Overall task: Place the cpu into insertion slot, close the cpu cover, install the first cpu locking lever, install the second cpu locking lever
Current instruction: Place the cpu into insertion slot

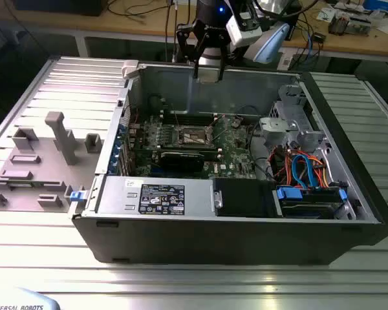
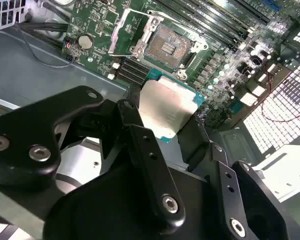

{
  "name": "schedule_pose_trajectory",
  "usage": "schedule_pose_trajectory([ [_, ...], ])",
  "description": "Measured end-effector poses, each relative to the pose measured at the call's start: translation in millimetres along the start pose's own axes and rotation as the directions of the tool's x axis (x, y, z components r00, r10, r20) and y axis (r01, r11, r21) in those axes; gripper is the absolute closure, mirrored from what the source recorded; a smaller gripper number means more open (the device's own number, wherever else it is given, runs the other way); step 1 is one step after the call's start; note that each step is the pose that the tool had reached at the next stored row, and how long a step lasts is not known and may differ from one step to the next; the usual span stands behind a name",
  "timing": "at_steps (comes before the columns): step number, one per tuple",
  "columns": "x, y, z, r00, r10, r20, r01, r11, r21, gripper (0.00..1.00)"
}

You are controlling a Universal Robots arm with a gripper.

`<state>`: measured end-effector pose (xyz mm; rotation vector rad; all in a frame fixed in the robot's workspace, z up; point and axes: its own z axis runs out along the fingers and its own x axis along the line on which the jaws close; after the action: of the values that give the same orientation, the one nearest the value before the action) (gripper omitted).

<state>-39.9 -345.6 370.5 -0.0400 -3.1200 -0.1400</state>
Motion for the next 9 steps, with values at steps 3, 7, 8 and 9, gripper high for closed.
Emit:
schedule_pose_trajectory([
  [3,0.0,0.0,0.0,1.0,0.0,0.0,0.0,1.0,0.0,0.46],
  [7,0.0,0.0,0.1,0.9998,0.022,0.0019,-0.022,0.9998,0.0008,0.46],
  [8,0.0,0.0,0.1,0.9995,0.032,0.0029,-0.032,0.9995,0.0007,0.46],
  [9,0.0,0.0,0.3,0.9978,0.067,0.006,-0.067,0.9978,0.0,0.46],
])
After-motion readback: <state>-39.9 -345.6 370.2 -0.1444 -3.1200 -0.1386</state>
